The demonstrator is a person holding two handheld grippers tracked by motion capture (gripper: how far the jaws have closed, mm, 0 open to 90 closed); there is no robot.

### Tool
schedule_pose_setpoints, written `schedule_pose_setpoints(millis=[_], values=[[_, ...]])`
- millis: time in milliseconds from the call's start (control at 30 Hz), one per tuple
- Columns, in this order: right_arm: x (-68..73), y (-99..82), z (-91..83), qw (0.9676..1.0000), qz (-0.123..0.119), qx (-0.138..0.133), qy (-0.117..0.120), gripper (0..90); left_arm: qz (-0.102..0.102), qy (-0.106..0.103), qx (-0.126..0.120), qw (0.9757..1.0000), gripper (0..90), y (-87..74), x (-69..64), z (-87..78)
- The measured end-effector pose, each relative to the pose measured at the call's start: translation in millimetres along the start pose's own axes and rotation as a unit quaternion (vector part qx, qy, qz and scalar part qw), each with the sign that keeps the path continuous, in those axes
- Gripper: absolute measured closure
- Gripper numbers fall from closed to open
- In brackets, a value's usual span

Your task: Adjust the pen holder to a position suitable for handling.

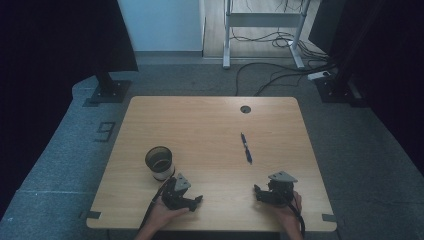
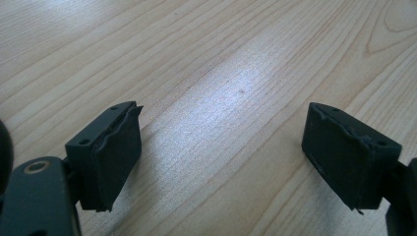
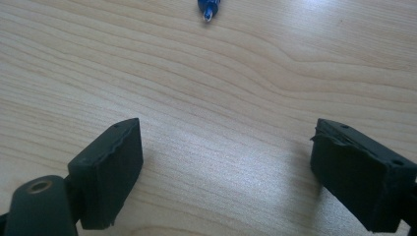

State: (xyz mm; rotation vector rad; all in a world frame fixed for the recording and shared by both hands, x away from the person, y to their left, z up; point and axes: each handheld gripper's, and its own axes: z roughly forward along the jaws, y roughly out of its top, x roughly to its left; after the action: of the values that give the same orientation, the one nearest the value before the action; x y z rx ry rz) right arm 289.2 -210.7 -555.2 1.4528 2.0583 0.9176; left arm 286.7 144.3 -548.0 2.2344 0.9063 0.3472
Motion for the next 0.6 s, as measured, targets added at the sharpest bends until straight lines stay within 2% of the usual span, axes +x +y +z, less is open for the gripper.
schedule_pose_setpoints(millis=[533, 600], values=[[-0.1, 0.2, 0.1, 1.0, 0.001, 0.0, -0.001, 12.0, -0.003, 0.006, -0.004, 1.0, 16.5, -1.2, 0.5, -1.8], [-0.2, 0.2, 0.1, 1.0, 0.001, 0.0, -0.001, 12.1, -0.007, 0.011, -0.017, 0.9998, 17.3, -0.4, 1.4, -5.9]])
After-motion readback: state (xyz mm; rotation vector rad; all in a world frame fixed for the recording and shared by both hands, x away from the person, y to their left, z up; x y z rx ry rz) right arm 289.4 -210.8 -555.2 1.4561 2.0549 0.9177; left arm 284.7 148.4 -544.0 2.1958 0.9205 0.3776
